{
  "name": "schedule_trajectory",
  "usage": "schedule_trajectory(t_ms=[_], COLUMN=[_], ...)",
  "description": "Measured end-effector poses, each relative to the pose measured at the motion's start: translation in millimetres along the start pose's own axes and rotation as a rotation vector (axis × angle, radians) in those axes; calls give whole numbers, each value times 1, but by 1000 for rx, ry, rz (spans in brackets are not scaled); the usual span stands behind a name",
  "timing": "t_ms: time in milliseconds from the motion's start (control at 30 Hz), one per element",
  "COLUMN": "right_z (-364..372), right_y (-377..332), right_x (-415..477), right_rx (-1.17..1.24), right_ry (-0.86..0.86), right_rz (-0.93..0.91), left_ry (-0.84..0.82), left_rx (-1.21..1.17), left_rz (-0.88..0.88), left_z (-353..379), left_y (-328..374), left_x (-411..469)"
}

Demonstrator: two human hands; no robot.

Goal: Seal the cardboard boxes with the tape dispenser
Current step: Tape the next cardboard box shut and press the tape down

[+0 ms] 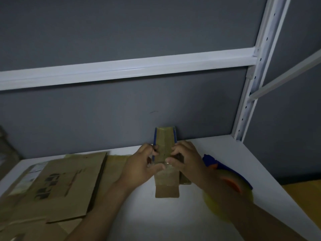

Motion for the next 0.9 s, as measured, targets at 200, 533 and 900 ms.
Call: schedule_trajectory(t_ms=[200,533,900], right_z=[15,-11,-30], right_y=[8,15,23], right_x=[-9,-15,-21], right_rx=[-41,-5,280], right_ry=[78,-116,-175], right_rz=[-52,-86,6], left_ry=[34,-153,-163], left_rx=[-36,-18,-44], left_rz=[82,109,-287], left_z=[7,-17,-11], left_y=[-10,-17,-6], left_x=[-1,-1,57])
Point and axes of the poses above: each hand's wrist, its own x-axis towards the middle knuckle, its own z-axis out of the palm, y = z × x, the point moved 1 cm from there along x, towards the middle knuckle, and after that the axes turned 4 degrees about -y, right-handed, at the moved point
